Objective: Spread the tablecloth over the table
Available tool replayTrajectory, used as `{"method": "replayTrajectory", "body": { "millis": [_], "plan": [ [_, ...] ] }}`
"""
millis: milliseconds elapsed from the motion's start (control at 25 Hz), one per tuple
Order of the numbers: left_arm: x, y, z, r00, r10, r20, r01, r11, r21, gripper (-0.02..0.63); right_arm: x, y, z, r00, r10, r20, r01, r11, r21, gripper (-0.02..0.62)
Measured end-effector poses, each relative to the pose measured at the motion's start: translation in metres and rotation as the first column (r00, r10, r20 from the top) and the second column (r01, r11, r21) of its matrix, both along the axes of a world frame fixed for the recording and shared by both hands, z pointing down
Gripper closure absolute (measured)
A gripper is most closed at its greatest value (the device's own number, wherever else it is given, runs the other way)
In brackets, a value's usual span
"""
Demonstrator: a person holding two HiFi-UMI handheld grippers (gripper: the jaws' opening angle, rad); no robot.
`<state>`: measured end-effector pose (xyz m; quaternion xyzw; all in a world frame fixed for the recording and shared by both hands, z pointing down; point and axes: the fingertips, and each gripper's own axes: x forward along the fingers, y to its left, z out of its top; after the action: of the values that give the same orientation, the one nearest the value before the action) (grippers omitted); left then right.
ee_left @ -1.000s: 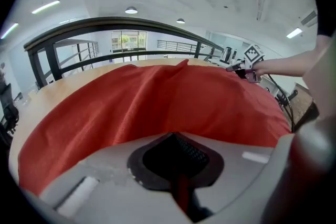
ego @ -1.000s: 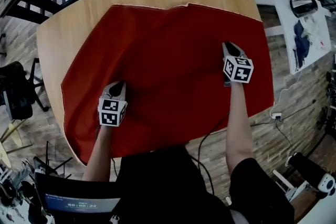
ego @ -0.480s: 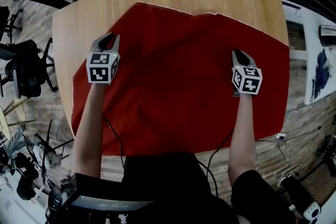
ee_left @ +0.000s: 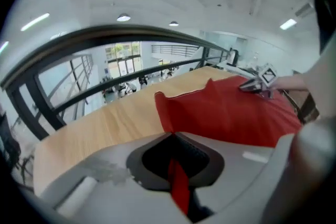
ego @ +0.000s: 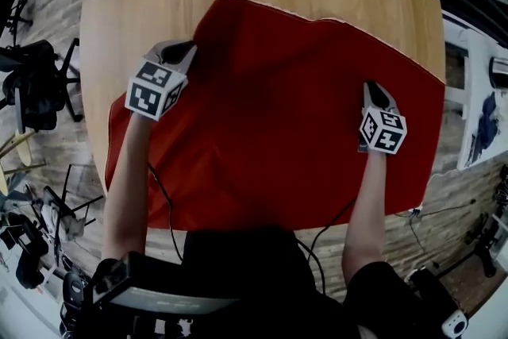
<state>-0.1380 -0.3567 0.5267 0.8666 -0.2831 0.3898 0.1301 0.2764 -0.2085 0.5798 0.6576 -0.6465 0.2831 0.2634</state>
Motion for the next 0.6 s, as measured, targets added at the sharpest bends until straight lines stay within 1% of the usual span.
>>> {"method": "replayTrajectory", "body": {
  "millis": [80,120,160,200,240,280,320,360,400,440,480,520,560,600],
  "plan": [
    [0.021,0.048,-0.018,0.994,0.107,0.025,-0.109,0.991,0.073,0.589,-0.001,-0.004,0.004,1.0,0.001,-0.002,-0.001,1.0,0.003,0.532],
    [0.033,0.076,-0.021,0.986,0.159,0.045,-0.163,0.982,0.093,0.589,-0.001,-0.005,0.005,1.0,0.001,-0.005,-0.001,1.0,0.005,0.532],
    [0.046,0.107,-0.017,0.976,0.21,0.065,-0.215,0.972,0.095,0.588,-0.001,-0.006,0.006,1.0,0.002,-0.007,-0.002,1.0,0.006,0.532],
    [0.058,0.14,-0.007,0.962,0.26,0.077,-0.266,0.961,0.073,0.588,0.0,-0.005,0.007,1.0,0.003,-0.008,-0.003,1.0,0.005,0.532],
    [0.07,0.175,0.006,0.949,0.307,0.07,-0.309,0.951,0.027,0.585,0.0,-0.004,0.007,1.0,0.005,-0.008,-0.005,1.0,0.005,0.532],
    [0.081,0.208,0.02,0.94,0.339,0.034,-0.338,0.94,-0.038,0.579,0.001,-0.004,0.007,1.0,0.007,-0.008,-0.007,1.0,0.005,0.533],
    [0.091,0.236,0.028,0.936,0.35,-0.032,-0.351,0.93,-0.11,0.545,0.0,-0.004,0.007,1.0,0.007,-0.007,-0.007,1.0,0.005,0.532],
    [0.099,0.26,0.029,0.933,0.34,-0.114,-0.356,0.919,-0.172,0.476,-0.002,-0.005,0.008,1.0,0.007,-0.005,-0.007,1.0,0.005,0.532],
    [0.106,0.275,0.022,0.928,0.318,-0.195,-0.356,0.911,-0.21,0.405,-0.004,-0.006,0.008,1.0,0.005,-0.001,-0.005,1.0,0.004,0.532],
    [0.111,0.28,0.008,0.92,0.29,-0.262,-0.349,0.913,-0.214,0.393,-0.006,-0.007,0.009,1.0,0.003,0.002,-0.003,1.0,0.004,0.532],
    [0.114,0.275,-0.009,0.915,0.26,-0.309,-0.327,0.925,-0.192,0.393,-0.006,-0.008,0.009,1.0,0.002,0.003,-0.002,1.0,0.004,0.532],
    [0.113,0.263,-0.023,0.916,0.222,-0.335,-0.287,0.945,-0.159,0.394,-0.005,-0.008,0.009,1.0,0.001,0.002,-0.001,1.0,0.004,0.534],
    [0.108,0.245,-0.033,0.923,0.18,-0.341,-0.234,0.964,-0.126,0.407,-0.005,-0.007,0.009,1.0,0.001,0.0,-0.001,1.0,0.004,0.534],
    [0.1,0.225,-0.037,0.933,0.143,-0.329,-0.183,0.978,-0.095,0.427,-0.004,-0.006,0.009,1.0,0.002,-0.001,-0.002,1.0,0.004,0.534]
  ]
}}
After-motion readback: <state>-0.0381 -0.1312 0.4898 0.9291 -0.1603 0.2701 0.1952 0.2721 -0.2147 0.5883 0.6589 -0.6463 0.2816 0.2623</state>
